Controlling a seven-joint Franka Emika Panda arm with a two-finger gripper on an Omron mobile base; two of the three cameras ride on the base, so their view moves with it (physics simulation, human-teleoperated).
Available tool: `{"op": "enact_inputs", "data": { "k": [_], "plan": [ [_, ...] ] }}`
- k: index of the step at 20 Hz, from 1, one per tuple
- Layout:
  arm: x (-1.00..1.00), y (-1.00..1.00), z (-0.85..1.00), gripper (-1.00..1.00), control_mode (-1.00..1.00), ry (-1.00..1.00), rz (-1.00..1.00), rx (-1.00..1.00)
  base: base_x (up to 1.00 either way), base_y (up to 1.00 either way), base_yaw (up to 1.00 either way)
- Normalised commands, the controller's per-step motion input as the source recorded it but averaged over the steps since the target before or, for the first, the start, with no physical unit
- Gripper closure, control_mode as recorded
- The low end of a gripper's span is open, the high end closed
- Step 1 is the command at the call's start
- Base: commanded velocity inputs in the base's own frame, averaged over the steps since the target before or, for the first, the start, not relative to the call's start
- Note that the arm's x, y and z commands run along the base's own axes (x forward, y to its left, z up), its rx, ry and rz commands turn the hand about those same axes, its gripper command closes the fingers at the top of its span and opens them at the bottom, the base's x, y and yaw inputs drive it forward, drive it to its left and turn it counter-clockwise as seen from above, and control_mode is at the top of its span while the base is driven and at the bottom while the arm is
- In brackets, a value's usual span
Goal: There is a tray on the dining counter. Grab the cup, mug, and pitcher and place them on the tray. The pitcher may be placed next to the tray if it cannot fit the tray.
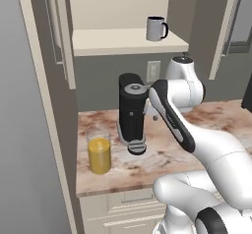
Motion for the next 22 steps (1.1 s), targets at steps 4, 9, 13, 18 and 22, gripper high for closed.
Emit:
{"op": "enact_inputs", "data": {
  "k": [4, 9, 13, 18, 22],
  "plan": [
    [0.0, 0.0, 0.0, -1.0, 1.0, 0.0, 0.0, 0.0, 0.19, 0.18, 0.04],
    [0.0, 0.0, 0.0, -1.0, 1.0, 0.0, 0.0, 0.0, 0.28, 0.22, 0.02],
    [0.0, 0.0, 0.0, -1.0, 1.0, 0.0, 0.0, 0.0, 0.0, 0.37, 0.03],
    [0.0, 0.0, 0.0, -1.0, 1.0, 0.0, 0.0, 0.0, 0.03, 0.53, 0.0],
    [0.0, 0.0, 0.0, -1.0, 1.0, 0.0, 0.0, 0.0, 0.14, 0.51, 0.0]
  ]
}}
